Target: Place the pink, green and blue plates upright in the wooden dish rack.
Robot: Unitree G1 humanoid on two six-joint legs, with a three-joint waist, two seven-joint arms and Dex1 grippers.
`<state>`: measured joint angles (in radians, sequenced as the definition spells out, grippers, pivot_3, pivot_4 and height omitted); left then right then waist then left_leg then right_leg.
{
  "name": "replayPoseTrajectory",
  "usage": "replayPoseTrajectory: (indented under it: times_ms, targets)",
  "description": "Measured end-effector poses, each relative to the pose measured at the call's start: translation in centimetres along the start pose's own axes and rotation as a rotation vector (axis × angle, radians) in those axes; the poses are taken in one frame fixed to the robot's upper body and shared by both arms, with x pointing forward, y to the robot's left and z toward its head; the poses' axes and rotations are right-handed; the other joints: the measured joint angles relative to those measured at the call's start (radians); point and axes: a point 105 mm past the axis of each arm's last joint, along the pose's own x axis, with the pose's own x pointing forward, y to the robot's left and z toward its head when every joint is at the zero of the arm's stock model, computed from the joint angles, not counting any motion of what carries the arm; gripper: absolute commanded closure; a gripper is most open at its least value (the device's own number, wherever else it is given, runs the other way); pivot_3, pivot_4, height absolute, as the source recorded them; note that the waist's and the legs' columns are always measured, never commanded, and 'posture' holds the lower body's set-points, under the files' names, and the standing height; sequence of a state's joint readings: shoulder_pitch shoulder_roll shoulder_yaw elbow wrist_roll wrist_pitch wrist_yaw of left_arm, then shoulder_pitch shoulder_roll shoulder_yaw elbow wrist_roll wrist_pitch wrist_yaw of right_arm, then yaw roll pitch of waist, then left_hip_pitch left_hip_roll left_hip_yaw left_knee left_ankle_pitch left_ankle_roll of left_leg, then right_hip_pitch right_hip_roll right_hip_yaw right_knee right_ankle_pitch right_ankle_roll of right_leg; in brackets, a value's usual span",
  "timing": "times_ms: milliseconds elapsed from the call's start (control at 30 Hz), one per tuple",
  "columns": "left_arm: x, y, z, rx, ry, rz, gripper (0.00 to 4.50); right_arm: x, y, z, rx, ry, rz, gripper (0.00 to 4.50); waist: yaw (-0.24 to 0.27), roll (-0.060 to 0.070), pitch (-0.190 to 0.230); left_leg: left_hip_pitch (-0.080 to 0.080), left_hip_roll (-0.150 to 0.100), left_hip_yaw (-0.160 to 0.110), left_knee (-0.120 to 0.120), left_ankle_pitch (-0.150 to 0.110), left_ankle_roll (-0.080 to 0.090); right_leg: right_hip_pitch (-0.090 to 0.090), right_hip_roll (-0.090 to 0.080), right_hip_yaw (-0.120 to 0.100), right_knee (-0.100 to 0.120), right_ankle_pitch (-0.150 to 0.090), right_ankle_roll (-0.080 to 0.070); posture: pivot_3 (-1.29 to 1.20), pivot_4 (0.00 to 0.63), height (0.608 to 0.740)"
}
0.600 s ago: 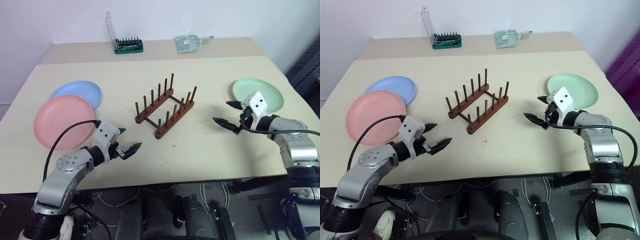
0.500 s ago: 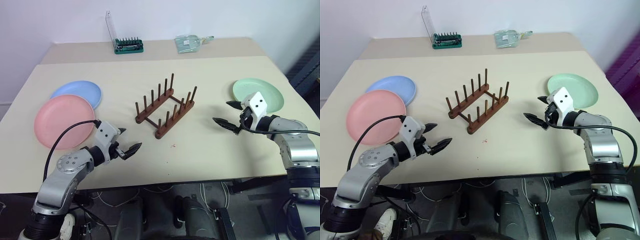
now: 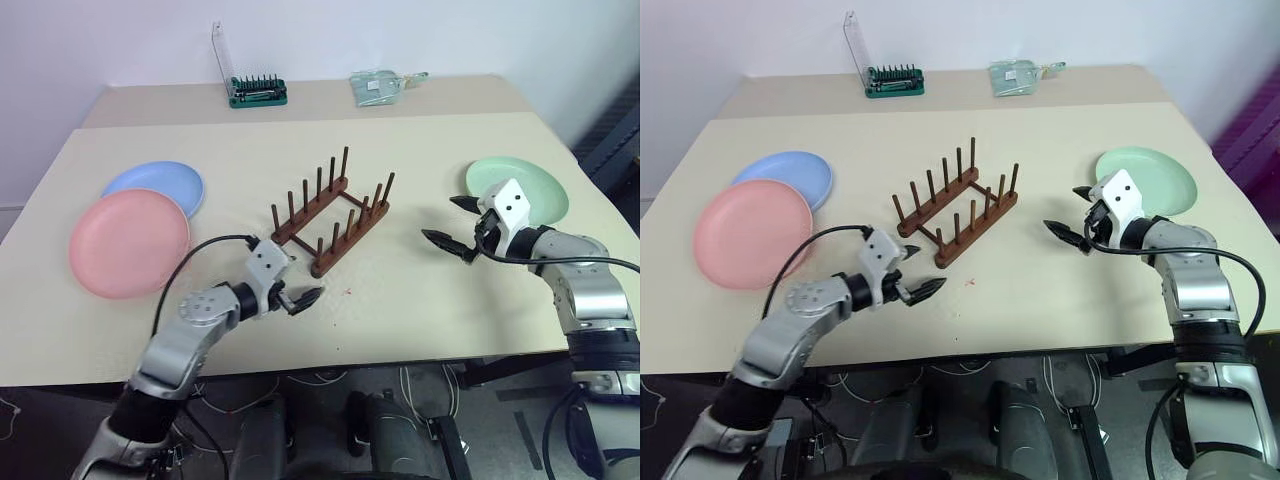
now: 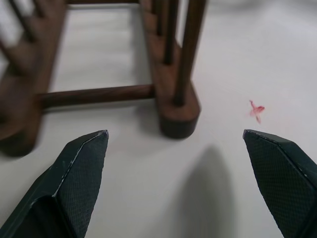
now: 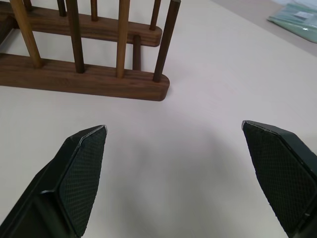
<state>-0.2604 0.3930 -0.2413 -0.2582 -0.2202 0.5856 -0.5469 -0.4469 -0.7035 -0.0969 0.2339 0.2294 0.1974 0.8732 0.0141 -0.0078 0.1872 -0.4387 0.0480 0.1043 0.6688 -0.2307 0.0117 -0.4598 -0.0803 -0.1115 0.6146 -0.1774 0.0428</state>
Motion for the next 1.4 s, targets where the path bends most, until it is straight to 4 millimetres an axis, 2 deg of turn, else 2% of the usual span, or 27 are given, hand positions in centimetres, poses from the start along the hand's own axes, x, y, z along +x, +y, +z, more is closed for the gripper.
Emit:
replayPoseTrajectory:
  times_ms: [133, 167, 233, 433, 467, 633, 733, 900, 1067, 1133, 1167, 1300, 1367, 1400]
  targets:
    - [2.3, -0.8, 0.1, -0.011, -0.007, 0.035, 0.02, -0.3, 0.1, -0.4, 0.003, 0.009, -0.015, 0.03, 0.001, 0.0, 0.0, 0.0, 0.0, 0.0, 0.0, 0.0, 0.0, 0.0, 0.0, 0.0, 0.0, 0.0, 0.0, 0.0, 0.15, 0.73]
    - [2.8, -0.8, 0.2, -0.016, -0.015, 0.047, 0.25, -0.4, 0.1, -0.4, 0.0, 0.011, -0.018, 0.0, 0.002, 0.0, 0.0, 0.001, 0.0, -0.001, 0.0, 0.0, 0.0, 0.001, 0.0, 0.0, 0.0, 0.0, 0.0, 0.0, 0.15, 0.73]
    - [3.4, -0.8, 0.2, -0.015, -0.019, 0.064, 0.81, -0.6, 0.2, -0.4, -0.005, 0.017, -0.019, 0.0, 0.002, 0.001, -0.001, 0.001, 0.0, -0.001, 0.001, 0.0, 0.0, 0.002, 0.0, 0.0, 0.001, 0.0, 0.0, 0.0, 0.15, 0.73]
    - [3.7, -0.7, 0.2, -0.001, -0.04, 0.068, 3.65, -1.3, 0.3, 0.2, -0.016, 0.016, -0.032, 0.0, 0.004, 0.001, -0.001, 0.001, 0.0, -0.001, 0.001, 0.0, 0.0, 0.002, -0.001, 0.0, 0.001, 0.0, 0.0, 0.0, 0.15, 0.73]
    - [3.7, -0.7, 0.1, 0.01, -0.04, 0.067, 3.72, -1.3, 0.5, 0.2, -0.017, 0.017, -0.028, 0.0, 0.004, 0.001, -0.002, 0.001, 0.0, -0.001, 0.001, 0.0, 0.0, 0.002, 0.0, 0.0, 0.0, 0.0, 0.0, 0.0, 0.15, 0.73]
    - [3.3, -0.3, 0.0, 0.075, -0.055, 0.022, 3.72, -1.9, 1.6, -0.8, -0.012, 0.058, -0.012, 0.0, 0.001, 0.001, -0.002, 0.001, 0.0, -0.001, 0.001, 0.0, 0.0, 0.002, -0.001, 0.0, 0.0, -0.002, -0.003, 0.0, 0.15, 0.73]
    - [3.2, 0.0, 0.0, 0.14, -0.058, -0.079, 3.72, -2.5, 1.5, -1.2, -0.028, 0.096, -0.016, 0.0, 0.0, 0.001, -0.002, 0.001, 0.0, -0.001, 0.001, 0.0, 0.0, 0.001, 0.0, 0.0, 0.0, -0.002, -0.003, 0.0, 0.15, 0.73]
    - [4.3, 0.9, 0.8, 0.201, -0.034, -0.308, 3.72, -2.7, 1.7, -1.9, -0.038, 0.125, -0.037, 0.0, 0.008, 0.001, -0.002, -0.001, 0.0, -0.001, 0.003, 0.0, 0.0, 0.0, 0.0, -0.001, 0.0, -0.002, -0.004, 0.0, 0.15, 0.73]
    - [5.1, 1.8, 1.1, 0.297, -0.022, -0.424, 3.72, -3.0, 2.0, -2.1, -0.041, 0.13, -0.047, 0.0, 0.001, 0.001, -0.002, -0.004, 0.0, -0.001, 0.006, -0.002, 0.003, 0.0, -0.001, -0.001, 0.0, -0.002, -0.002, 0.0, 0.15, 0.73]
    - [5.4, 1.8, 1.1, 0.282, -0.021, -0.451, 2.66, -3.1, 2.0, -2.4, -0.037, 0.136, -0.055, 0.0, 0.002, 0.001, -0.002, -0.004, 0.0, -0.001, 0.008, -0.002, 0.003, 0.0, -0.001, -0.001, 0.001, 0.0, 0.0, 0.0, 0.15, 0.73]
    - [5.5, 2.0, 1.1, 0.268, -0.019, -0.458, 2.31, -3.2, 2.1, -2.5, -0.037, 0.139, -0.058, 0.0, 0.002, 0.001, -0.002, -0.004, 0.0, -0.002, 0.009, -0.002, 0.003, 0.0, -0.001, -0.002, 0.001, -0.001, 0.0, 0.0, 0.15, 0.73]
    - [5.4, 2.9, 1.0, 0.244, -0.021, -0.421, 0.4, -3.6, 2.2, -2.9, -0.031, 0.15, -0.071, 0.0, -0.001, 0.001, -0.002, -0.004, 0.001, -0.002, 0.009, -0.002, 0.003, 0.0, -0.001, -0.002, 0.001, -0.001, -0.002, 0.0, 0.15, 0.73]
    - [4.7, 3.5, 0.8, 0.237, -0.013, -0.382, 0.4, -3.9, 2.3, -3.1, -0.033, 0.16, -0.068, 0.0, -0.004, 0.001, -0.002, -0.004, 0.002, -0.002, 0.009, -0.002, 0.004, 0.0, -0.001, -0.002, 0.001, -0.001, -0.001, 0.0, 0.15, 0.73]
    - [4.3, 3.7, 0.6, 0.231, -0.008, -0.368, 0.37, -4.1, 2.4, -3.3, -0.034, 0.169, -0.066, 0.26, -0.005, 0.001, -0.002, -0.003, 0.002, -0.002, 0.009, -0.003, 0.004, 0.0, 0.0, -0.001, 0.001, -0.001, -0.001, 0.0, 0.15, 0.73]
